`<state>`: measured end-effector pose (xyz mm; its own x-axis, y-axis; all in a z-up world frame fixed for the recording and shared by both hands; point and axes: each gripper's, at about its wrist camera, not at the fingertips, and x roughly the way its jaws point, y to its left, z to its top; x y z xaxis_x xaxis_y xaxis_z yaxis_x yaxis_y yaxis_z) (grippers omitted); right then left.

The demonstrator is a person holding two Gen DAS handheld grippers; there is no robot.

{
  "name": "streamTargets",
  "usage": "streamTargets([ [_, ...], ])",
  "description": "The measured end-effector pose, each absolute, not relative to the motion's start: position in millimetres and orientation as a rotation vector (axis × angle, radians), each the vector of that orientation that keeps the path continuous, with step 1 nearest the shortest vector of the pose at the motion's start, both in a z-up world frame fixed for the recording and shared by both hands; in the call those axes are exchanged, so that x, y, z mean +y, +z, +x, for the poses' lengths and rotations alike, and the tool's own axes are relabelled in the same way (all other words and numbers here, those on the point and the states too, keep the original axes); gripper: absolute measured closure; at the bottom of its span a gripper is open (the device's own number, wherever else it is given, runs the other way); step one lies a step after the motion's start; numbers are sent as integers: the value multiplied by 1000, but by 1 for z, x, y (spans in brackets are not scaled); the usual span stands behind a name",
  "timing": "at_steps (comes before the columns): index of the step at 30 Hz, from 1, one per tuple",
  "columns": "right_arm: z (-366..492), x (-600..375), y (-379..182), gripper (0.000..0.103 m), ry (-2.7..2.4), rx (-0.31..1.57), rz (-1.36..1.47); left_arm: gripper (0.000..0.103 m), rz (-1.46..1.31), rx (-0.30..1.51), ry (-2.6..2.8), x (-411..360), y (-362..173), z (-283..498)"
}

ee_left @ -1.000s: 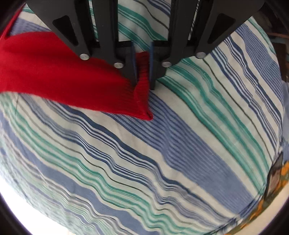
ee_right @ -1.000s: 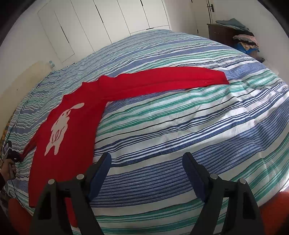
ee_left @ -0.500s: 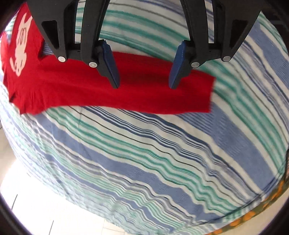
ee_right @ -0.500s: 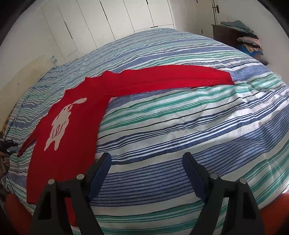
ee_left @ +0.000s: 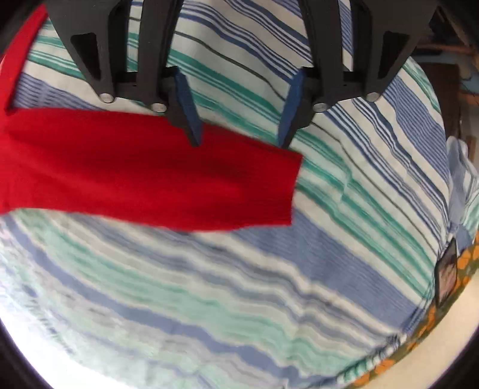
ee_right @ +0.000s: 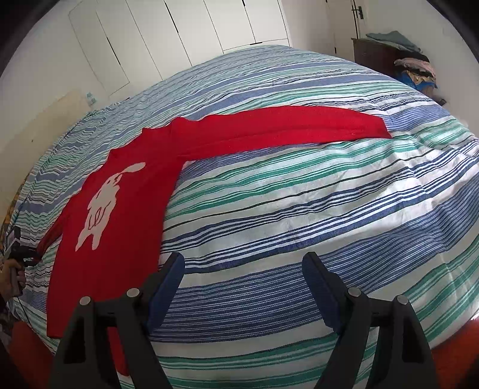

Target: Fold small clothes

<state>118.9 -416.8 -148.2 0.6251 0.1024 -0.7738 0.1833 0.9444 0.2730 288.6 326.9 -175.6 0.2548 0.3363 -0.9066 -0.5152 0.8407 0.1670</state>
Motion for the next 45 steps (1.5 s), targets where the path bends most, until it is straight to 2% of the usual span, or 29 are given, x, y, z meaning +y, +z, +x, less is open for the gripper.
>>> streamTargets([
  [5, 117, -414, -147, 23, -46, 897, 328, 25, -135, 1091, 421, 274, -150, 305],
  [7, 117, -411, -146, 23, -45, 897, 315, 22, -123, 1088, 385, 262, -152, 317],
  [14, 115, -404, -146, 23, -42, 904, 271, 10, -102, 1227, 429, 245, -210, 339],
  [19, 117, -401, -147, 23, -38, 910, 252, 13, -237, 1098, 360, 251, -180, 297],
  [23, 120, -398, -150, 23, -25, 925, 247, 5, -224, 1009, 299, 245, -170, 252],
  [28, 119, -395, -150, 23, -15, 922, 240, 0, -195, 1088, 317, 243, -218, 249],
  [30, 118, -395, -149, 23, -18, 917, 239, 0, -175, 1036, 335, 240, -217, 249],
  [45, 108, -402, -141, 23, 9, 877, 300, 0, -172, 1025, 334, 237, -218, 242],
])
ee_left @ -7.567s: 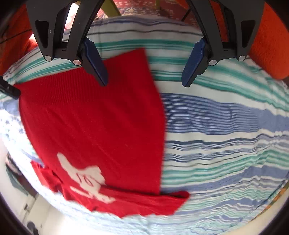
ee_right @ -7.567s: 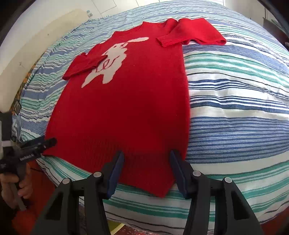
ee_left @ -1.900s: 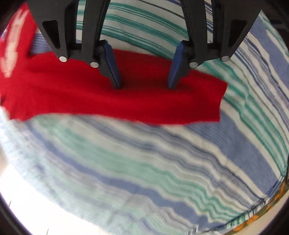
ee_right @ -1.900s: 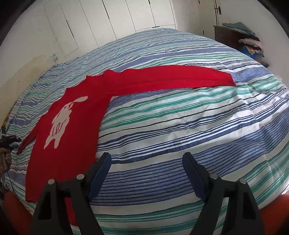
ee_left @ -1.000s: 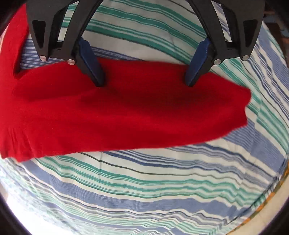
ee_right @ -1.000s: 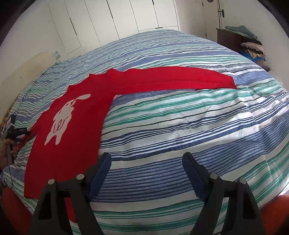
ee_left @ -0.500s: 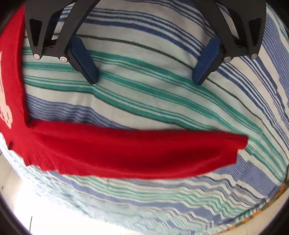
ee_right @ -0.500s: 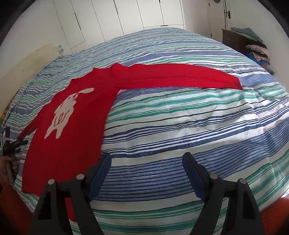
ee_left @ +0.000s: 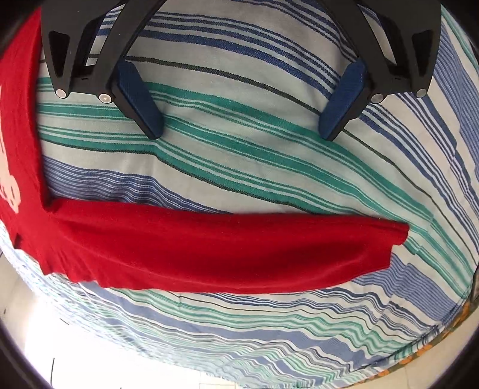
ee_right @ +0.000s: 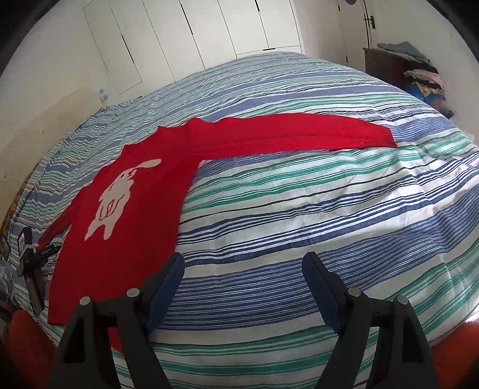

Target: Fold small clothes

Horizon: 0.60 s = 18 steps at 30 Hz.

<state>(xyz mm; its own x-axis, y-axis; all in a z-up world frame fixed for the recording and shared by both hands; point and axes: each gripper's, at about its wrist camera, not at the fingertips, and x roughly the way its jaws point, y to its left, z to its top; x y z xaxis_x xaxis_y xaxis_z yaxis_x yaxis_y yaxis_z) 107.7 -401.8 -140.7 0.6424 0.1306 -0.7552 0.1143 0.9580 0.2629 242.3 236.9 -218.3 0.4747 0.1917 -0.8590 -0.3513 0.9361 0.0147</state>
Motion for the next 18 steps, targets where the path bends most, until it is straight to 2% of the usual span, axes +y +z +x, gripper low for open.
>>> streamTargets([
  [18, 94, -414, -129, 23, 1, 824, 362, 0, -172, 1024, 335, 236, -218, 242],
])
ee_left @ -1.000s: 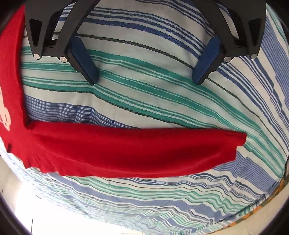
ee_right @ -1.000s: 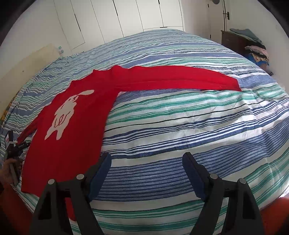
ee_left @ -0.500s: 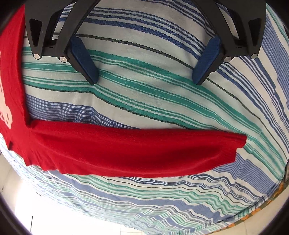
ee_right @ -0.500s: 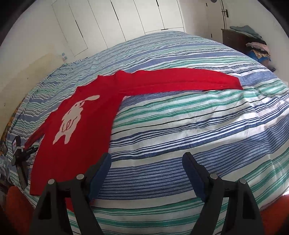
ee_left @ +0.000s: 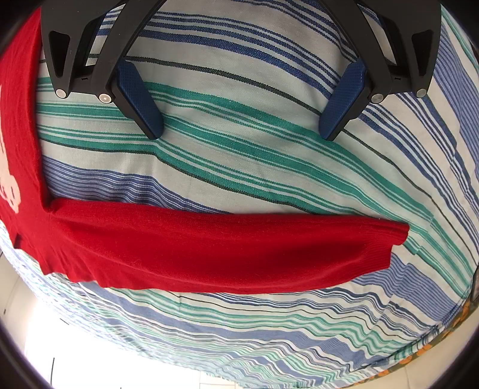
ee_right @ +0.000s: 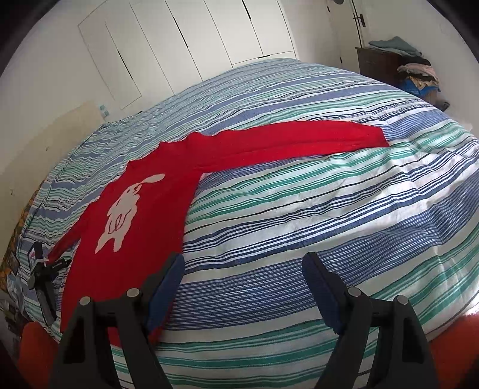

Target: Fold small clothes

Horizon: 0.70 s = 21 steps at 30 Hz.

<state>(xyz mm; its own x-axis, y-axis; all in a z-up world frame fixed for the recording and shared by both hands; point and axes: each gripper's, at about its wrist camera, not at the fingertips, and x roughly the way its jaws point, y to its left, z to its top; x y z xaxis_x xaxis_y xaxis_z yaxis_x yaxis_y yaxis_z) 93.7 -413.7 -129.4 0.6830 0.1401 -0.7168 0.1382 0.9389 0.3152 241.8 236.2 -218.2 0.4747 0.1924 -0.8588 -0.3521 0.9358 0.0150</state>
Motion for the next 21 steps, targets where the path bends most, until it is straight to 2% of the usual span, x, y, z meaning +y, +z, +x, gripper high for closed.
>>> streamTargets([
  [21, 92, -417, -130, 23, -1, 823, 367, 0, -173, 1024, 335, 236, -218, 241],
])
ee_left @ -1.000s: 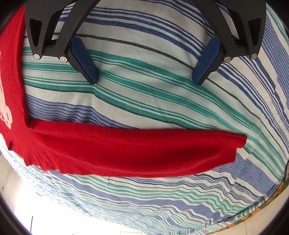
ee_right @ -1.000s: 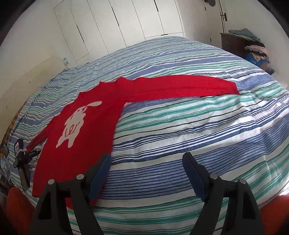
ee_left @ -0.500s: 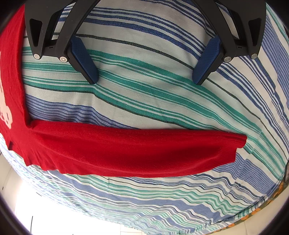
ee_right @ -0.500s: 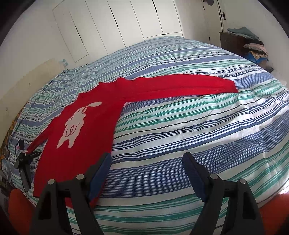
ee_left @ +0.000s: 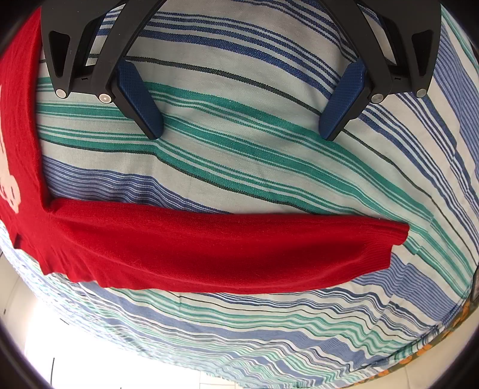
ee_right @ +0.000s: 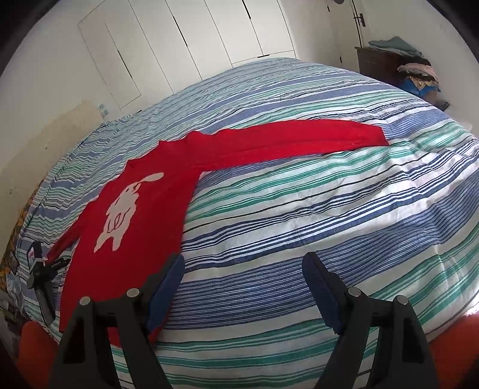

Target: Fold small clothes

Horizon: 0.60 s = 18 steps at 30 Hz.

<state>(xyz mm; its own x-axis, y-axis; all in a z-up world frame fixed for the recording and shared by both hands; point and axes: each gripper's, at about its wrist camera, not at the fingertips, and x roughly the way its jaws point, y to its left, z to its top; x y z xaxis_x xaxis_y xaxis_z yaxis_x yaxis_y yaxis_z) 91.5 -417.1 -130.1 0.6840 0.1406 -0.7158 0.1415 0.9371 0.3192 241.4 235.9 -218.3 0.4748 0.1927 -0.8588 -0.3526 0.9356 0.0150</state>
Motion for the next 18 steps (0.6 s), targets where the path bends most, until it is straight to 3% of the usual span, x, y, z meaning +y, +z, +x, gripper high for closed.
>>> streamTargets([
  [18, 95, -415, -133, 23, 3, 836, 353, 0, -173, 1025, 336, 236, -218, 241],
])
